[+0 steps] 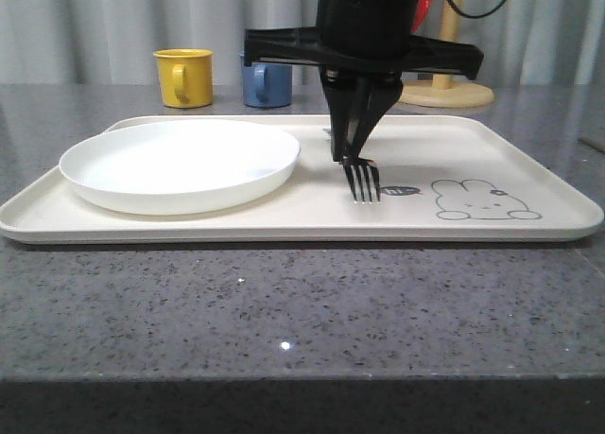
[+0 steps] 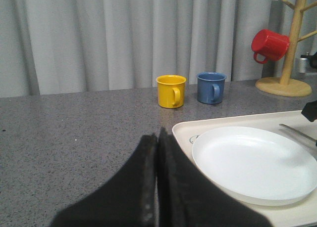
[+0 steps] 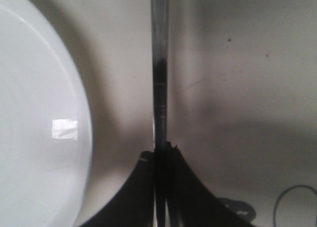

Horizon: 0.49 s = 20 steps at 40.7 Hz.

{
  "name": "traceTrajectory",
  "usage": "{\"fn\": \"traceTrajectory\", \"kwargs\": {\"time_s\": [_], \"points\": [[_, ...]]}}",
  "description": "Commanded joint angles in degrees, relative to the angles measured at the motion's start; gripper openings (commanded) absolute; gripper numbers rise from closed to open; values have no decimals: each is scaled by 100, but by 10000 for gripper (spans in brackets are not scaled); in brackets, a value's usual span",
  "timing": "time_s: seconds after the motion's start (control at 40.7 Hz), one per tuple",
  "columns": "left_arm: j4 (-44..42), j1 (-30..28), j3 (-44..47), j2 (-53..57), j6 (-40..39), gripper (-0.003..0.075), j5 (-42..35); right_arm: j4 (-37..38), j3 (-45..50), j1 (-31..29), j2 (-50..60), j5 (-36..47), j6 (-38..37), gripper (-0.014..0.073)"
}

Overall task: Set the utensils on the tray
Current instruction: 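Carry the fork with the right gripper onto the tray beside the plate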

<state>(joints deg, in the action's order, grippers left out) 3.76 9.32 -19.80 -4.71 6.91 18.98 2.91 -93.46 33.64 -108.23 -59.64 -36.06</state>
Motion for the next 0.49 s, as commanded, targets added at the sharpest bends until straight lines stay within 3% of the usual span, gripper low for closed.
{"fn": "traceTrajectory", "kwargs": {"time_s": [0.0, 0.172, 0.467], "points": [[63, -8, -141, -62, -35, -18, -488, 64, -203, -6, 257, 152, -97, -57], [63, -8, -141, -62, -35, -18, -488, 56, -203, -6, 158, 127, -161, -29], [63, -8, -141, -62, -35, -18, -488, 16, -365, -6, 146, 29, -227, 250]]}}
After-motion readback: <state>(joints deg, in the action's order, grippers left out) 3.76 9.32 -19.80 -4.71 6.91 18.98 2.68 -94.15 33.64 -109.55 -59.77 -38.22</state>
